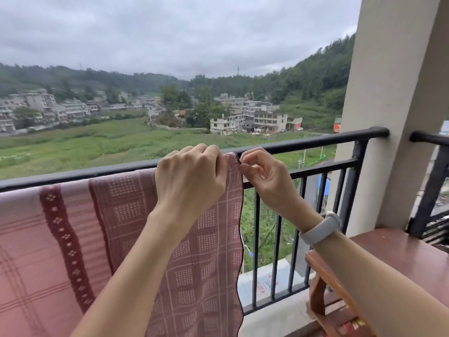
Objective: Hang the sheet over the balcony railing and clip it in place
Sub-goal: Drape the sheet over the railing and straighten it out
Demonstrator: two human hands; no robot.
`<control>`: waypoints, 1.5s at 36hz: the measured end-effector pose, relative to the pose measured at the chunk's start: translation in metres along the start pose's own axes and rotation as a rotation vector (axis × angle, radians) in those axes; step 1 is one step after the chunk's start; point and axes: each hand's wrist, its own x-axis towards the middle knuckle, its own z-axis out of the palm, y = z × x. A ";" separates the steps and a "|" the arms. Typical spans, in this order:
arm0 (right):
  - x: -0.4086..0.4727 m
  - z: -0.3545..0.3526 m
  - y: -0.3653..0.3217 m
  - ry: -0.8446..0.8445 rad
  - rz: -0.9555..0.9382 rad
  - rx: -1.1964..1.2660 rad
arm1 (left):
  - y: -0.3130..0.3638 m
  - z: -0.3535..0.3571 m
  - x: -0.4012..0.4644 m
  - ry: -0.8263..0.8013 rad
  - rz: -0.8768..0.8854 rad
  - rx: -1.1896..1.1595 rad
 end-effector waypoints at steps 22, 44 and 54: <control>0.001 0.017 0.046 -0.313 0.248 0.495 | 0.030 0.009 -0.013 0.074 -0.179 -0.035; -0.013 0.016 0.078 -0.661 0.281 0.701 | 0.107 0.048 -0.114 0.325 -0.745 0.222; -0.037 0.039 0.088 -0.573 0.315 0.643 | 0.118 0.046 -0.124 0.349 -0.747 0.172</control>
